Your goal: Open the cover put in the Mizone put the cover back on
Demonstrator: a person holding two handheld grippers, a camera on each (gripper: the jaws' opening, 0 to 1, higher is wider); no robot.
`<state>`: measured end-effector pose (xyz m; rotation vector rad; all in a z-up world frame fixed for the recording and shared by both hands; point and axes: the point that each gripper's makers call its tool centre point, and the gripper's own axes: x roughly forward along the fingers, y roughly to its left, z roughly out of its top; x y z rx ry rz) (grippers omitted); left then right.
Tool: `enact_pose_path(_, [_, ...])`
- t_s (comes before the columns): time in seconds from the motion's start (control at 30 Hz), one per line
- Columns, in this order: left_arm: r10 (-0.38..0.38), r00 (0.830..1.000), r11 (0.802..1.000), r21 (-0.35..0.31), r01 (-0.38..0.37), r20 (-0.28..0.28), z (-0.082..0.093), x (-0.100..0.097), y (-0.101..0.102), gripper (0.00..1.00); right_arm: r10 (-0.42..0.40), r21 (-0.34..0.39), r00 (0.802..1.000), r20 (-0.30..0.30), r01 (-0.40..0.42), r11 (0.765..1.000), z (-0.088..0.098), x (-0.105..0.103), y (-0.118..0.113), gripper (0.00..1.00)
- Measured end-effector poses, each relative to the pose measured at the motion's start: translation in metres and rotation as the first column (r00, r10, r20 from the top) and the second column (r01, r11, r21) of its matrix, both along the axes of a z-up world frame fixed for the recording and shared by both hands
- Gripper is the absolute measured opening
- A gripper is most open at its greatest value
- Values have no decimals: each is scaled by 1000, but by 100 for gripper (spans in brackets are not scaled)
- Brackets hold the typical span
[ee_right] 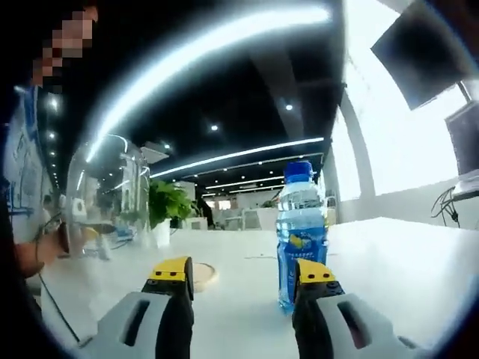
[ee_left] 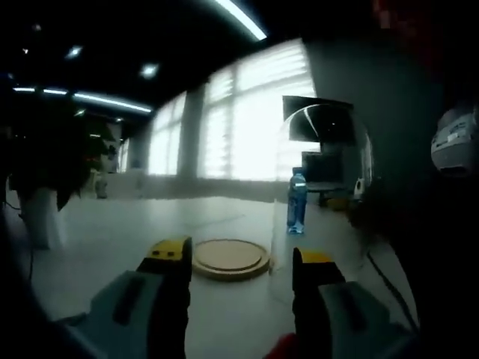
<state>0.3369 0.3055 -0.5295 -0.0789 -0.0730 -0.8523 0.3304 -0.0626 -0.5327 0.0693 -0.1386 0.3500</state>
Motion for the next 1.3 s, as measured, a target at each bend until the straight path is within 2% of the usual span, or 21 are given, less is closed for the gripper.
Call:
enact_pose_path(0.1, [9,1000,1000,4,-9,-16,-3,2,0,46,-22,-14,1000,17,22,1000,11,2,-4,56])
enact_pose_path(0.2, [12,1000,1000,4,-12,-26,-5,3,1,46,-69,-53,998,-5,69,996,18,11,-14,55])
enact_pose_path(0.27, [11,1000,1000,-7,-11,-20,-2,3,1,46,-76,-49,997,20,77,996,30,15,-18,54])
enact_pose_path(0.37, [16,1000,1000,-10,-16,-15,-1,3,2,46,-64,-50,998,23,65,997,45,23,-18,53])
enact_pose_path(0.5, [21,1000,1000,-9,-21,-17,-2,3,3,46,-109,-55,994,3,109,993,57,39,-26,53])
enact_pose_path(0.57, [23,1000,1000,-9,-23,-17,-2,4,3,46,-115,-67,993,12,115,991,61,45,-27,53])
enact_pose_path(0.73, [31,999,999,-17,-32,-25,-2,5,4,46,-131,-61,991,-25,129,990,68,59,-27,53])
enact_pose_path(0.87, [39,999,999,-13,-39,-23,-2,6,6,46,-143,-106,989,-41,138,985,74,69,-25,53])
enact_pose_path(1.03, [47,999,999,-8,-48,-26,-3,4,8,46,-158,-79,986,-51,153,985,84,81,-30,50])
enact_pose_path(1.1, [47,999,999,-15,-47,-28,-2,3,9,45,-197,-95,975,-100,188,978,78,87,-35,45])
enact_pose_path(1.17, [43,998,999,-31,-44,-37,-1,3,10,45,-208,-122,973,-99,195,973,78,92,-35,45])
enact_pose_path(1.3, [42,998,999,-21,-43,-37,-3,3,9,45,-197,-112,976,-93,186,976,80,95,-33,45])
